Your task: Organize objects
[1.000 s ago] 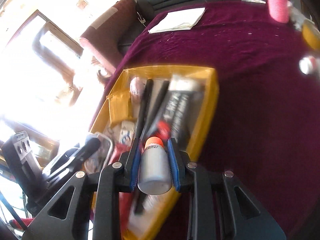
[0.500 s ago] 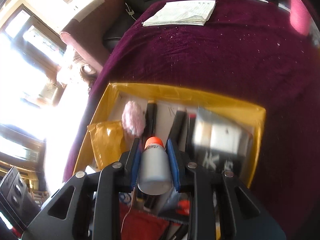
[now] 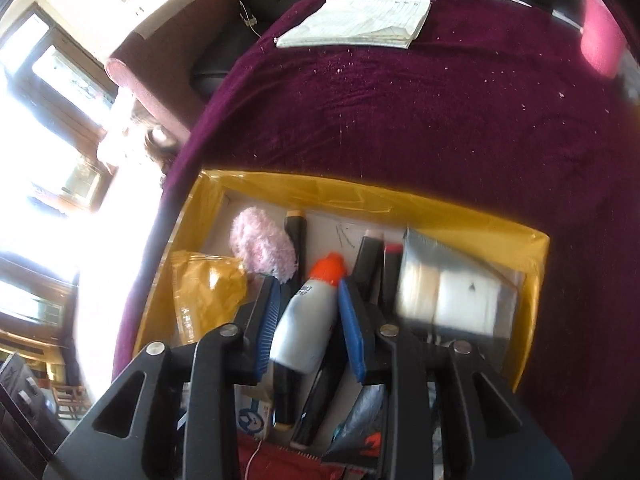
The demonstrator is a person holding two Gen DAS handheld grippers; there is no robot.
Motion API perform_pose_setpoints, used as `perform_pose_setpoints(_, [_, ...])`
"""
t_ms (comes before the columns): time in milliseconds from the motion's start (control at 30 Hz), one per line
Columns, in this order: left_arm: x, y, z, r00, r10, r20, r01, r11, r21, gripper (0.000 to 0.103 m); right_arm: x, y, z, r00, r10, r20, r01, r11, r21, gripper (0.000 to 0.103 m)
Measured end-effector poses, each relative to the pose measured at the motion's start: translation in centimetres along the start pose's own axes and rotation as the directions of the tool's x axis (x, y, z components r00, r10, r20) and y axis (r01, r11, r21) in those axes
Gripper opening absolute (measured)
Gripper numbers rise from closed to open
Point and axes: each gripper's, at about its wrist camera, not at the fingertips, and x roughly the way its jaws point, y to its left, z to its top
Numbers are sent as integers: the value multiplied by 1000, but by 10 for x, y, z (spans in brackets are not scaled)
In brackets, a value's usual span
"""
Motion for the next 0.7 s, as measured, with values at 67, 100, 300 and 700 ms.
perform_pose_setpoints(67, [-8,-2,-2,1000,2,22,-2,1000,-3,57,-20,0,-5,999,-11,45,13,1000,-28,32])
perform_pose_setpoints(100, [-17,-7,-5,999,8,40,-9,1000,14,58,-31,0,-9,998,-18,67,22,999,-47,33])
perform_pose_setpoints(300, [-61,-35,-18,985,87,150,-99,992,77,62,-101,-12,-53,974,-63,217,88,990,-109,50])
perform_pose_setpoints(700, [-140,-96,-65,913,160,375,-226,964,140,74,-155,-67,-149,924,-129,361,133,991,12,58])
